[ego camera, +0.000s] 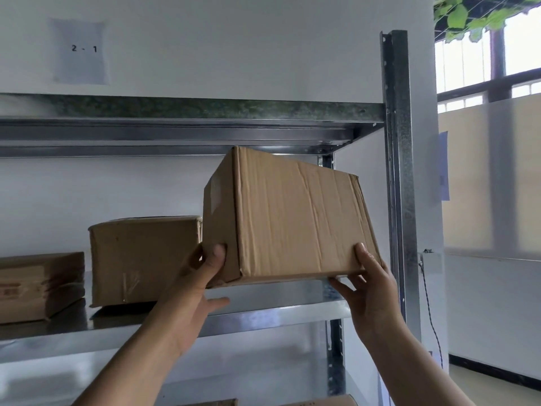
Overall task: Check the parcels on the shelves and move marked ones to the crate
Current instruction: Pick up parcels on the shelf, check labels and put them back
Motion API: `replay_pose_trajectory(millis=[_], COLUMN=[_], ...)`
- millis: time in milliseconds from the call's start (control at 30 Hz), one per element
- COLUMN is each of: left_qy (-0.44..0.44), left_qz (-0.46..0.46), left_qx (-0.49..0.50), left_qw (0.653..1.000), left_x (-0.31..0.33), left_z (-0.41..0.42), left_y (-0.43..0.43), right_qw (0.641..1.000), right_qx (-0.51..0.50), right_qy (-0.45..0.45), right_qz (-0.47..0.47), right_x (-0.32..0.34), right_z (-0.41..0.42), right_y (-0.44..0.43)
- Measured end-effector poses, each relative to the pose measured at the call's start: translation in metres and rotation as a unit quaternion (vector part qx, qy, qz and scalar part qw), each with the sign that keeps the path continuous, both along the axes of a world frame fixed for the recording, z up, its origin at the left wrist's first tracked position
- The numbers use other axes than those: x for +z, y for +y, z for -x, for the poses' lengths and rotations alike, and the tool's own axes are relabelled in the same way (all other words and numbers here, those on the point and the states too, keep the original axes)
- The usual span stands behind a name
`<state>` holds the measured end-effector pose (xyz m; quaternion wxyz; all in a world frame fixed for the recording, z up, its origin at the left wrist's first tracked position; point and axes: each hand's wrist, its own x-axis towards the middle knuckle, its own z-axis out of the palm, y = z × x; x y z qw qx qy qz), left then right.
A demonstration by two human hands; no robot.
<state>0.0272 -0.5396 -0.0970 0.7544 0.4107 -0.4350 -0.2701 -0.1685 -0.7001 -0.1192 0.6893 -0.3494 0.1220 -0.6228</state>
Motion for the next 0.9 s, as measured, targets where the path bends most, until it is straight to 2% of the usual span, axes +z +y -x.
replay_pose_trajectory(millis=[67,267,667,900], left_qy=[0.041,0.147,0.082,0.01], left_qz=[0.017,0.061,0.057,0.029], left_qx=[-0.007,-0.109,-0.003,0.088], left_qw=[0.999,0.981,0.995,0.996], left_x=[0.002,0.006,0.005,0.001], left_z=[-0.002,0.009,0.025,0.033], left_y=[0.001,0.005,-0.003,-0.011], right_qw=[1.0,1.0,0.982,0.974], right_qx=[0.005,0.011,-0.028,0.053], right_qy=[-0.003,0.012,0.154,0.149], right_qz=[-0.005,-0.009,0.102,0.162], right_x=[0.001,0.003,0.016,0.026], right_z=[-0.001,-0.006,-0.024,-0.023], right_y=[0.001,0.005,0.038,0.071])
